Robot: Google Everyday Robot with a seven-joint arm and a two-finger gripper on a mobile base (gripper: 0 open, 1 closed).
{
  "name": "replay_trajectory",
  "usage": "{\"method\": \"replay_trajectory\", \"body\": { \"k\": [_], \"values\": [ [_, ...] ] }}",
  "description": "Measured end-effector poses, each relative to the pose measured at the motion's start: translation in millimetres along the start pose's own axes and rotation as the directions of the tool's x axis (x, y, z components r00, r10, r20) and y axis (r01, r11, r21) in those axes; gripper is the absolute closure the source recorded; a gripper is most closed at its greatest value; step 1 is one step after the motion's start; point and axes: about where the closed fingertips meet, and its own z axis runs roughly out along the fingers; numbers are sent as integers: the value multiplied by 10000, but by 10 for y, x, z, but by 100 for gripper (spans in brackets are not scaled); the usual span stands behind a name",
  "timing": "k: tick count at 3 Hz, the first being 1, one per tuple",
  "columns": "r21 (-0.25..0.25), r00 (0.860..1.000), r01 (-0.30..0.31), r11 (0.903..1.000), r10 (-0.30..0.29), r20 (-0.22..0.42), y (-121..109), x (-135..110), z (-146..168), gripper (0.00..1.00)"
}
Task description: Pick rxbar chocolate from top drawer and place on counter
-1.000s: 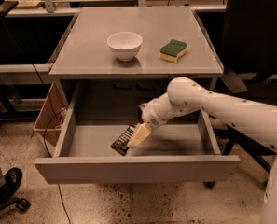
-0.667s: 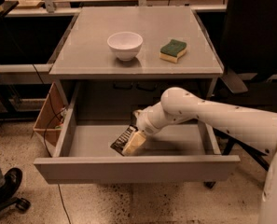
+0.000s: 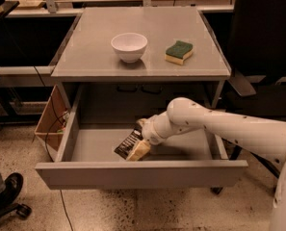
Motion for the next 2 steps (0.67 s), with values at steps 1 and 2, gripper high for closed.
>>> {"method": "replay_trajectory", "body": {
  "k": [1, 2],
  "values": [
    [209, 9999, 110, 9997, -110, 33, -30, 21, -62, 46],
    [224, 9999, 117, 9997, -117, 33, -36, -28, -123, 69]
  ]
}}
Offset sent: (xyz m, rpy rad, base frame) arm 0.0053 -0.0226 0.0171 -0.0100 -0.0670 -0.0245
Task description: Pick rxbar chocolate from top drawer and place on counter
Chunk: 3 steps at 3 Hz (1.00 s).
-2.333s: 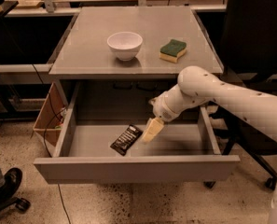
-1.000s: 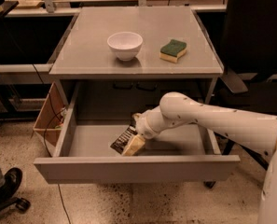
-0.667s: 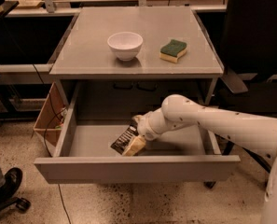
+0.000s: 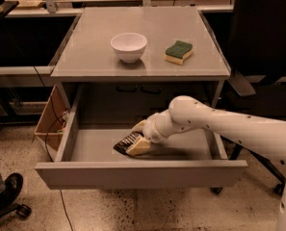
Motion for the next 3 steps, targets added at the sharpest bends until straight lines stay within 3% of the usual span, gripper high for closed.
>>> {"method": "replay_trajectory", "body": {
  "k": [1, 3],
  "values": [
    [90, 10000, 79, 9999, -79, -27, -14, -28, -100, 99],
    [408, 9988, 443, 9982, -434, -222, -75, -24, -482, 100]
  ]
}}
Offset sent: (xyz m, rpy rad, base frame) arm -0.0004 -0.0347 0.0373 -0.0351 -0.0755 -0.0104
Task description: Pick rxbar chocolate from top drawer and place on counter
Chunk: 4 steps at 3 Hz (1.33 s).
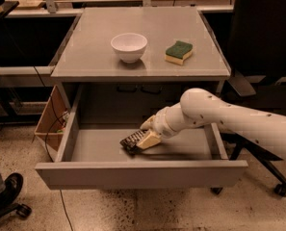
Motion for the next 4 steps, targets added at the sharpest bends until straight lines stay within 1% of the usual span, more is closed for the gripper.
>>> {"method": "replay_trajectory", "body": {
  "k": [1, 2, 3, 4],
  "values": [
    [100, 9993, 152, 9998, -148, -350, -93, -12, -426, 100],
    [154, 9987, 104, 9998, -96, -509, -146, -2, -757, 100],
    [294, 9982, 114, 9995, -97, -585, -206, -55, -1255, 100],
    [434, 9956, 402, 9982, -363, -865, -280, -187, -1718, 100]
  ]
}}
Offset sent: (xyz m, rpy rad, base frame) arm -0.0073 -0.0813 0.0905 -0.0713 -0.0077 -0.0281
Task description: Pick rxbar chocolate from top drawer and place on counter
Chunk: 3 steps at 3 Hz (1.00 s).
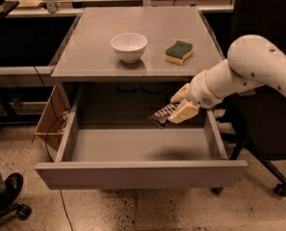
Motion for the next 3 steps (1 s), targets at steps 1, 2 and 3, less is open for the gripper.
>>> {"method": "replay_trajectory", "body": {
  "k": [1, 2, 3],
  "values": [
    [1, 10000, 2, 10000, -2, -1, -1, -1, 0, 100],
    [165, 9999, 136, 9998, -135, -68, -78, -64, -66, 100],
    [548, 9989, 339, 9979, -319, -354, -305, -210, -349, 100]
  ]
}}
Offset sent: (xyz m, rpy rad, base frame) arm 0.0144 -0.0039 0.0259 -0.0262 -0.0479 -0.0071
